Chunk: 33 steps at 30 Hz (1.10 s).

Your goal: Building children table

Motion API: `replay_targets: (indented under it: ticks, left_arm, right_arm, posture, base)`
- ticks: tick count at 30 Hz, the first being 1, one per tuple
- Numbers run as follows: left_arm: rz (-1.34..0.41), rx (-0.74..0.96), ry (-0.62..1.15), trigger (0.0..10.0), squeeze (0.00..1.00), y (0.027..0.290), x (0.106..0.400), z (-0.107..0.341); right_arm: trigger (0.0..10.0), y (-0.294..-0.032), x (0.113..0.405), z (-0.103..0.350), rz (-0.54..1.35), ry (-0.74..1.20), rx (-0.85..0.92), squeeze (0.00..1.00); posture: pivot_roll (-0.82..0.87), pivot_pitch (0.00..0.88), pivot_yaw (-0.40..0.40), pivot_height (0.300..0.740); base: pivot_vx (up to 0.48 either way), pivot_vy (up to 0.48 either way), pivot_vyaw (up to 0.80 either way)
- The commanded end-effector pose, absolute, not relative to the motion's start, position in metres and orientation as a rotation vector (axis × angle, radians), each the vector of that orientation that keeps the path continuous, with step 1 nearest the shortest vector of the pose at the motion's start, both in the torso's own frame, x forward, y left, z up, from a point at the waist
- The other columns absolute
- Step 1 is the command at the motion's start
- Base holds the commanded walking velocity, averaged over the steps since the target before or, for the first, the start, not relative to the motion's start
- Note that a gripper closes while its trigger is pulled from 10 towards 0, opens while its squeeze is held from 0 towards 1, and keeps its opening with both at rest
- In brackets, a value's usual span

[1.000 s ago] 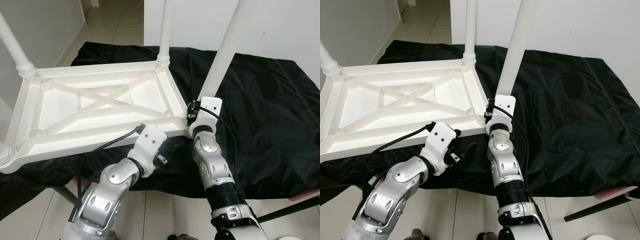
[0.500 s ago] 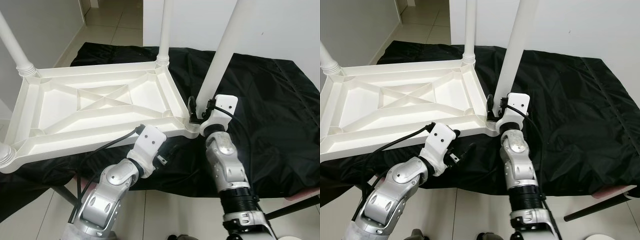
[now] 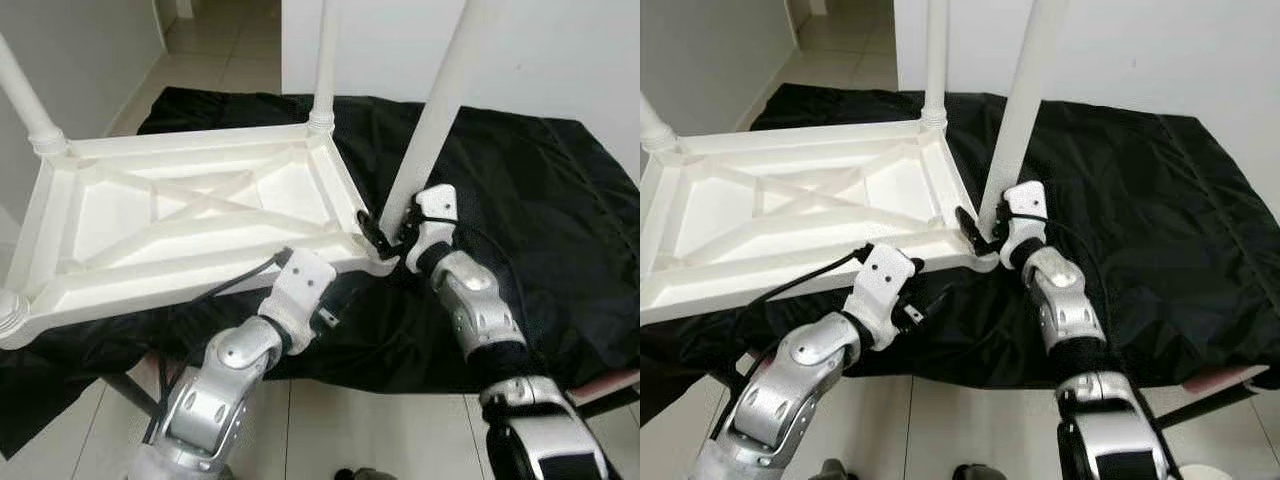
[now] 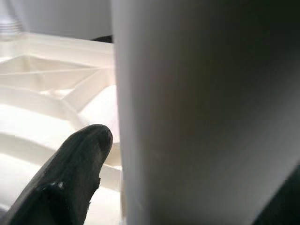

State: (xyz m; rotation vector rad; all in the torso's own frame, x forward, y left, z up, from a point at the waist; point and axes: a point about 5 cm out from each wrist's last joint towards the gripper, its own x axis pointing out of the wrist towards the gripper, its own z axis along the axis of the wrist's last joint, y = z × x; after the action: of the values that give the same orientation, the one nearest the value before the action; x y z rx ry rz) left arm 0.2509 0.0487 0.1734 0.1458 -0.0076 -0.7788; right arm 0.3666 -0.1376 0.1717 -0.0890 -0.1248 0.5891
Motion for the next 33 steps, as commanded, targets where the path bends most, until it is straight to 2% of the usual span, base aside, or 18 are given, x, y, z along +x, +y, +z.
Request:
replay_targets:
  ticks: [1, 4, 5, 6, 7, 8, 9, 20, 21, 22, 33]
  left_arm:
    - [-0.744, 0.150, -0.004, 10.0, 0.00, 0.050, 0.252, 0.171]
    - [-0.740, 0.153, -0.006, 10.0, 0.00, 0.050, 0.253, 0.171]
    - [-0.738, 0.155, -0.008, 10.0, 0.00, 0.050, 0.253, 0.172]
    - [-0.730, 0.154, -0.011, 10.0, 0.00, 0.051, 0.254, 0.173]
    - [-0.730, 0.154, -0.011, 10.0, 0.00, 0.051, 0.254, 0.173]
    - [-0.723, 0.152, -0.014, 10.0, 0.00, 0.052, 0.254, 0.173]
    - [-0.717, 0.150, -0.016, 10.0, 0.00, 0.052, 0.254, 0.174]
    - [-0.696, 0.147, -0.017, 10.0, 0.00, 0.054, 0.254, 0.174]
    - [-0.696, 0.148, -0.017, 10.0, 0.00, 0.054, 0.254, 0.174]
    - [-0.695, 0.149, -0.016, 10.0, 0.00, 0.054, 0.254, 0.174]
    - [-0.684, 0.152, -0.013, 10.0, 0.00, 0.056, 0.253, 0.174]
  right_arm:
    - [10.0, -0.139, 0.367, 0.169, 0.611, -0.113, -0.083, 0.00]
    - [9.7, -0.141, 0.370, 0.170, 0.638, -0.099, -0.089, 0.00]
    - [8.7, -0.142, 0.371, 0.170, 0.653, -0.092, -0.105, 0.00]
    - [3.2, -0.145, 0.373, 0.170, 0.668, -0.079, -0.129, 0.00]
    - [3.2, -0.145, 0.373, 0.170, 0.668, -0.079, -0.129, 0.00]
    - [0.4, -0.147, 0.374, 0.169, 0.688, -0.069, -0.145, 0.00]
    - [0.0, -0.149, 0.376, 0.169, 0.697, -0.059, -0.155, 0.00]
    - [0.0, -0.157, 0.377, 0.160, 0.732, -0.007, -0.128, 0.00]
    - [6.8, -0.158, 0.377, 0.157, 0.712, 0.002, -0.132, 0.00]
    - [10.0, -0.159, 0.377, 0.155, 0.701, 0.012, -0.117, 0.00]
    - [10.0, -0.156, 0.379, 0.147, 0.562, 0.023, -0.069, 0.00]
  posture:
    - [-0.02, 0.076, -0.034, 0.740]
    - [-0.01, 0.079, -0.039, 0.740]
    - [-0.01, 0.079, -0.043, 0.740]
    - [-0.01, 0.078, -0.046, 0.740]
    - [-0.01, 0.078, -0.046, 0.740]
    - [-0.01, 0.079, -0.049, 0.740]
    - [0.00, 0.082, -0.053, 0.740]
    - [0.00, 0.091, -0.058, 0.740]
    - [0.00, 0.093, -0.059, 0.740]
    - [0.01, 0.094, -0.059, 0.740]
    - [0.00, 0.101, -0.057, 0.740]
  base:
    - [0.000, 0.000, 0.00]
    - [0.000, 0.000, 0.00]
    - [0.000, 0.000, 0.00]
    - [0.000, 0.000, 0.00]
    - [0.000, 0.000, 0.00]
    - [0.000, 0.000, 0.00]
    - [0.000, 0.000, 0.00]
    - [0.000, 0.000, 0.00]
    - [0.000, 0.000, 0.00]
    - [0.000, 0.000, 0.00]
    - [0.000, 0.000, 0.00]
